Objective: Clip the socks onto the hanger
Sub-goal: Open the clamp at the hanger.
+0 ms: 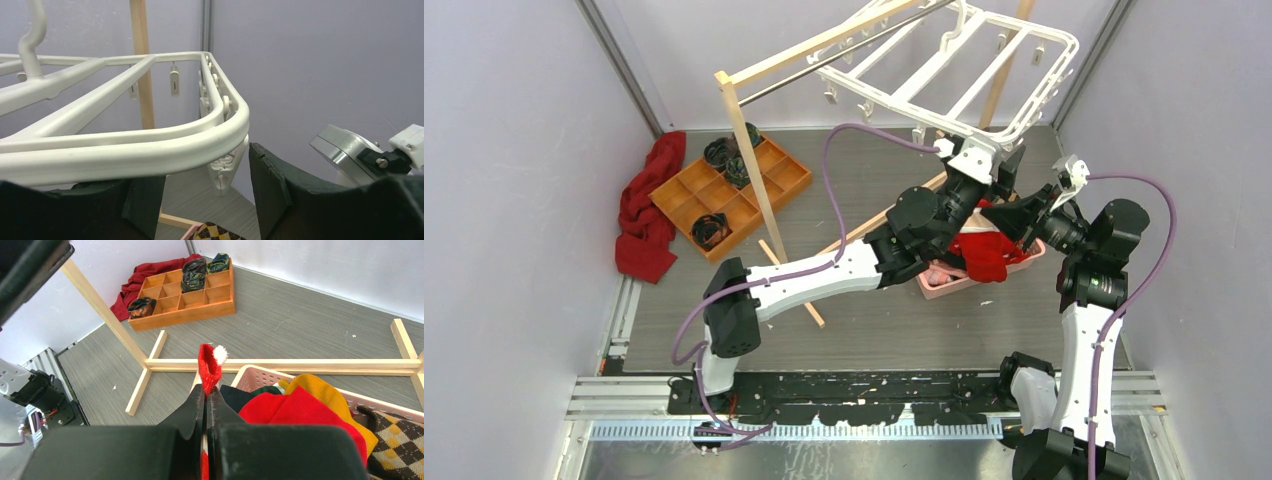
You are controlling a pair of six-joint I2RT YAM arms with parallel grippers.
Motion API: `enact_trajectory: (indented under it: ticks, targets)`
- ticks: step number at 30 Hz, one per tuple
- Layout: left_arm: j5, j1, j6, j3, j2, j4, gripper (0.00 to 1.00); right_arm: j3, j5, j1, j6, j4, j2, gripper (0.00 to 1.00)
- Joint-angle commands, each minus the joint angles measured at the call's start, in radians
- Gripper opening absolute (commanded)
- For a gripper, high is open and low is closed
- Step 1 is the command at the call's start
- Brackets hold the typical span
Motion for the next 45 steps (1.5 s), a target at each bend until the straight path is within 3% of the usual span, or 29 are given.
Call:
enact_trajectory:
  ticks: [1, 19, 40, 45]
  targets:
    - [-0.015, 0.004, 0.028, 0.021, 0.006, 0.124, 0.61, 0.011, 0.01, 0.008, 0.015, 0.048, -0.016, 0.01]
    - [-0.06, 0.002, -0.032, 0.068, 0.063, 0.177, 0.57, 0.007, 0.01, 0.015, 0.034, 0.083, -0.02, 0.01]
    - [-0.052, -0.002, 0.016, 0.092, 0.093, 0.256, 0.58, -0.002, 0.013, 0.02, 0.053, 0.109, -0.018, 0.01]
    - [-0.035, -0.002, 0.018, 0.09, 0.088, 0.256, 0.55, -0.003, 0.015, 0.021, 0.053, 0.112, -0.016, 0.01]
